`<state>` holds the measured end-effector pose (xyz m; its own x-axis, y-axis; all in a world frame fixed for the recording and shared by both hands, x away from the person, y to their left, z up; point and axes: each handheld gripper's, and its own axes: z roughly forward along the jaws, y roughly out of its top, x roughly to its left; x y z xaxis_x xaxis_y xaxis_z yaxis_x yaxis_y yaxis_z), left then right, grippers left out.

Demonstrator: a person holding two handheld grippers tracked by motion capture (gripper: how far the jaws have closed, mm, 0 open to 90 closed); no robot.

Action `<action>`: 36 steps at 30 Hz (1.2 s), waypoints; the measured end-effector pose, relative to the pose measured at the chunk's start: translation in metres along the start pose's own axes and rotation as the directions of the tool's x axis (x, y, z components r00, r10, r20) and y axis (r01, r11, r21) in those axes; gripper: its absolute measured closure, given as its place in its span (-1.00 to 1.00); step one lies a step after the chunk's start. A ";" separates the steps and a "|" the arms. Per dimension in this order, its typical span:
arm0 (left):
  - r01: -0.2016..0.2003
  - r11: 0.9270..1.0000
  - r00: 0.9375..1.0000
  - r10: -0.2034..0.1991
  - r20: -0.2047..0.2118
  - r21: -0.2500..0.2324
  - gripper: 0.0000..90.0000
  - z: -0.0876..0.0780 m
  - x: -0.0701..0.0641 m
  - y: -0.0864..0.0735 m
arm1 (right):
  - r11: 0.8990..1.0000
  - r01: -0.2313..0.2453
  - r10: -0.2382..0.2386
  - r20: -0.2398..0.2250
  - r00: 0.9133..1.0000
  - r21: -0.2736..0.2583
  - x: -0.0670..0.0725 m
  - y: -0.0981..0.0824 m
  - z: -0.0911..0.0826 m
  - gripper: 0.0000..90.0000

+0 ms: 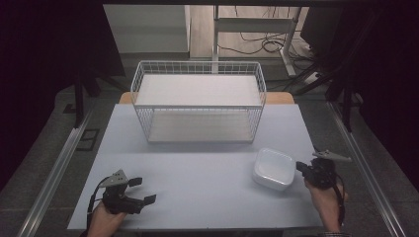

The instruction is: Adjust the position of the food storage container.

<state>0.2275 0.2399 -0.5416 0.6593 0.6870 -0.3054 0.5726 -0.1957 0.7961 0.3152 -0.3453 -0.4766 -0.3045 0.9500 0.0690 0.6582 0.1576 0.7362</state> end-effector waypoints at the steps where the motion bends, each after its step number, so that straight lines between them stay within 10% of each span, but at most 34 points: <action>1: 0.000 1.000 1.000 0.000 0.000 0.000 -0.88 0.000 0.000 0.000 | 1.000 0.007 -0.007 -0.009 1.000 0.003 0.005 0.001 0.002 0.98; 19: -0.003 1.000 1.000 0.004 -0.001 0.009 -0.88 0.001 -0.001 0.000 | 0.992 0.121 -0.115 -0.176 0.978 0.022 0.078 0.008 0.027 0.98; 36: 0.002 1.000 1.000 -0.002 0.000 0.012 -0.88 0.002 -0.001 0.000 | 0.978 0.209 -0.194 -0.323 0.926 0.011 0.153 0.017 0.056 0.98</action>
<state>0.2282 0.2379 -0.5422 0.6580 0.6874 -0.3075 0.5800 -0.2023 0.7891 0.3179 -0.1821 -0.4910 -0.6320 0.7625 0.1384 0.5877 0.3552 0.7270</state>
